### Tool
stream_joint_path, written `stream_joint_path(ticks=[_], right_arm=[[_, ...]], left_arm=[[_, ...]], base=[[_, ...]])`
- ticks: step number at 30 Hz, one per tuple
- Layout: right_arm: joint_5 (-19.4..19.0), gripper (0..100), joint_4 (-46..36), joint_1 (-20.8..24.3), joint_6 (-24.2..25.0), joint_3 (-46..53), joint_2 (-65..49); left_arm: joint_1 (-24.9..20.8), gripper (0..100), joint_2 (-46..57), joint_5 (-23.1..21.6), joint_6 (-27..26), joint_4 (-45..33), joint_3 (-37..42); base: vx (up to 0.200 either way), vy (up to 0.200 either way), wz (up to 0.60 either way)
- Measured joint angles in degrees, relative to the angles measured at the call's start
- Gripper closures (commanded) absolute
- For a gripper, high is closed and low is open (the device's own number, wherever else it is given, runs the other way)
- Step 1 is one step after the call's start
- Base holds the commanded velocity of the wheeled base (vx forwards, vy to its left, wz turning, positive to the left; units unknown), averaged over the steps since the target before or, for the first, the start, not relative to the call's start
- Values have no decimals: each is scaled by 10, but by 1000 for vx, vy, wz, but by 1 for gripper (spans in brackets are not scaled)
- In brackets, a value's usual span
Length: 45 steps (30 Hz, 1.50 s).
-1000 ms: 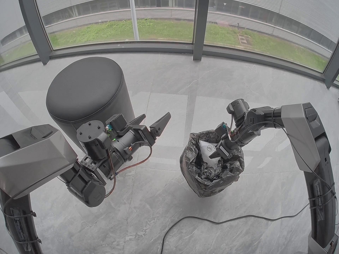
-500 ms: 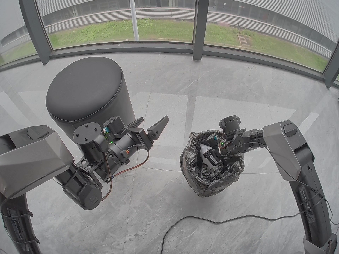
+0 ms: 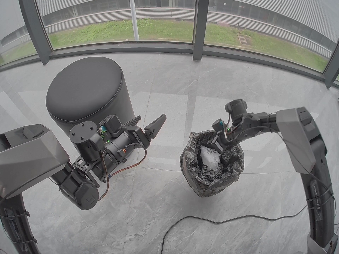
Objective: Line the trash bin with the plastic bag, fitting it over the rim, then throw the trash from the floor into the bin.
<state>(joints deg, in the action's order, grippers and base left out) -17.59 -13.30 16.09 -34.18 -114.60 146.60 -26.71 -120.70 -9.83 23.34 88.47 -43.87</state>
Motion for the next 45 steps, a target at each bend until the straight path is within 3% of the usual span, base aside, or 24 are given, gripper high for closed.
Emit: stream_joint_path(ticks=[4,16,22,31,45], right_arm=[[-1,100,-96,-8,3,0,-78],[-15,100,-542,-96,49,0,-358],[-22,100,-649,-129,64,0,-523],[-24,100,-649,-160,77,36,-776],[14,100,-399,-167,103,396,-1104]], left_arm=[[0,0,7,0,-2,0,7],[0,0,88,-4,-40,0,84],[10,0,201,-7,-52,-1,176],[75,0,410,-15,-55,-74,289],[133,0,750,-18,-58,-381,331]], base=[[0,0,0],[0,0,0],[0,0,0],[0,0,0],[0,0,0]])
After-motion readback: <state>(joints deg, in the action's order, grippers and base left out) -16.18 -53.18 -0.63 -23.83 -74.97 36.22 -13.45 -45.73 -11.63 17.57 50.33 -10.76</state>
